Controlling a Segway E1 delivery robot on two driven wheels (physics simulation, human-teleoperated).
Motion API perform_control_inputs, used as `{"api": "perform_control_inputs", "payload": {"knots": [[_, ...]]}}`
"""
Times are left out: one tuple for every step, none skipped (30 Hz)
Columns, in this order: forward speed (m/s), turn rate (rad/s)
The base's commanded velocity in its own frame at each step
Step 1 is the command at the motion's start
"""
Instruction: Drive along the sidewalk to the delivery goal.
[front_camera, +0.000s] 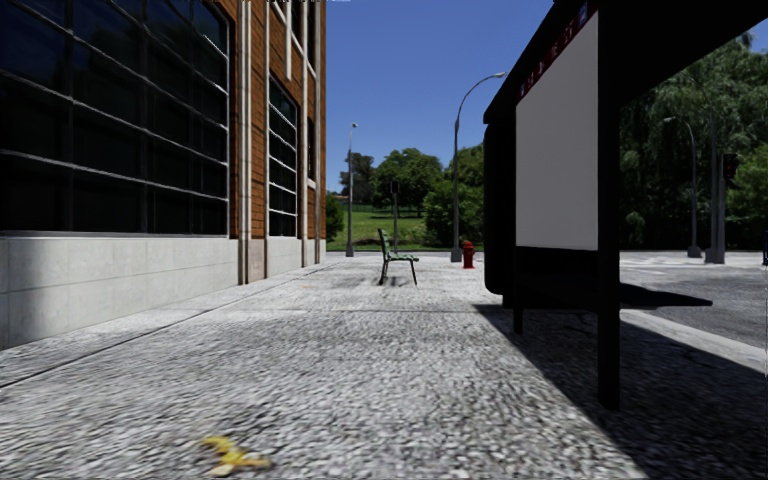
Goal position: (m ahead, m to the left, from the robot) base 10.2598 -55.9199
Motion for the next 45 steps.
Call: {"api": "perform_control_inputs", "payload": {"knots": [[2.00,0.62],[2.00,0.62],[2.00,0.62],[2.00,0.62],[2.00,0.62],[2.00,0.62],[2.00,0.55],[2.00,0.42],[2.00,0.42],[2.00,0.34],[2.00,0.00],[2.00,0.00],[2.00,0.00],[2.00,0.00],[2.00,0.00],[2.00,0.00],[2.00,0.00],[2.00,0.00],[2.00,0.00],[2.00,0.00],[2.00,0.00],[2.00,0.00],[2.00,0.00],[2.00,0.00],[2.00,0.00],[2.00,0.00],[2.00,0.00],[2.00,0.00],[2.00,0.00],[2.00,0.00],[2.00,0.00],[2.00,0.00],[2.00,0.00],[2.00,0.00],[2.00,0.00],[2.00,0.00],[2.00,0.00],[2.00,0.00],[2.00,0.00],[2.00,0.00],[2.00,0.00],[2.00,0.00],[2.00,0.00],[2.00,0.00],[2.00,0.00]]}}
